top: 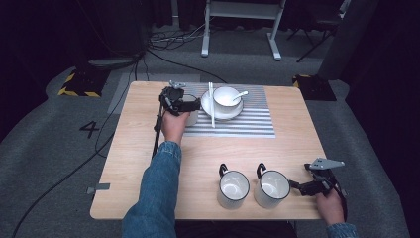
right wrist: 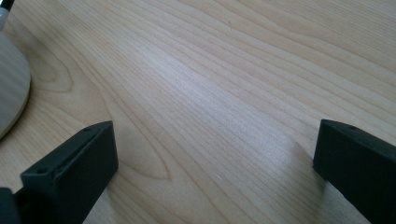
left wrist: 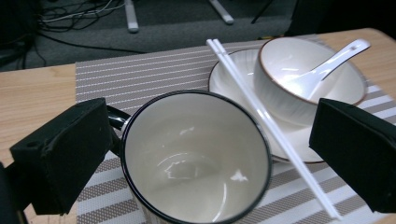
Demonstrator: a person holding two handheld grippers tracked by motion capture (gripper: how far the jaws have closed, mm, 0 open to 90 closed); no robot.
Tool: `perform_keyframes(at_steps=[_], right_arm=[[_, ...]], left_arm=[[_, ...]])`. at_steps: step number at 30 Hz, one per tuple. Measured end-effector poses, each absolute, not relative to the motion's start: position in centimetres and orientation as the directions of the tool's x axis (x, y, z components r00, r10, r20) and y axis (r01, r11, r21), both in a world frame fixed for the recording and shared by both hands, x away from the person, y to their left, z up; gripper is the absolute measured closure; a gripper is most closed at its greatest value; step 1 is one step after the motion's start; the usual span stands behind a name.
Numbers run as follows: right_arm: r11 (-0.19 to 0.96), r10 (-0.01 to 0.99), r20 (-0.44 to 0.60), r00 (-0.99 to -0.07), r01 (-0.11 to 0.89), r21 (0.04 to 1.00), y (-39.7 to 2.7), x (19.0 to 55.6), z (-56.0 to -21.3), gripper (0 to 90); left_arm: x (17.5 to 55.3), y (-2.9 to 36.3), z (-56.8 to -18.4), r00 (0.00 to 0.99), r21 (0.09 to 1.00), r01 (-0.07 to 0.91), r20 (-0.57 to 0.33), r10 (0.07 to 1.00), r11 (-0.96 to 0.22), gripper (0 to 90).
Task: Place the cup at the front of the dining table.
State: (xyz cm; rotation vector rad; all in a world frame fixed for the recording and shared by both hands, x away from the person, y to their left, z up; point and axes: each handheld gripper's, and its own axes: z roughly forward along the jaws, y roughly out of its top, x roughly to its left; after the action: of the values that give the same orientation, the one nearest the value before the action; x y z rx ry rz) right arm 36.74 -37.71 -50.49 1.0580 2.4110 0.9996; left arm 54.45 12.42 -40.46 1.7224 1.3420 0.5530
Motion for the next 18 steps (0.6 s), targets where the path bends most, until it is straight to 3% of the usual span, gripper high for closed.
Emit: perform_keyframes(at_steps=[2,4,11,18], right_arm=[[0.479,0.740,-0.013,-0.672,0.514,0.712,-37.7,36.7,-50.5,0.0],[0.479,0.740,-0.013,-0.672,0.514,0.711,-37.7,36.7,-50.5,0.0],[0.481,0.739,-0.015,-0.673,0.512,0.712,-37.7,36.8,-50.5,0.0],[0.484,0.738,-0.018,-0.674,0.511,0.711,-37.7,36.8,-50.5,0.0]], left_arm=[[54.3,12.5,-40.2,0.321,0.830,0.557,-0.170,0.932,-0.040,0.1],[53.4,12.8,-39.4,0.343,0.827,0.562,-0.245,0.907,0.012,0.1],[51.0,13.2,-37.5,0.375,0.845,0.534,-0.205,0.904,-0.030,0.6],[48.9,14.3,-36.6,0.393,0.835,0.550,-0.236,0.889,-0.021,1.0]])
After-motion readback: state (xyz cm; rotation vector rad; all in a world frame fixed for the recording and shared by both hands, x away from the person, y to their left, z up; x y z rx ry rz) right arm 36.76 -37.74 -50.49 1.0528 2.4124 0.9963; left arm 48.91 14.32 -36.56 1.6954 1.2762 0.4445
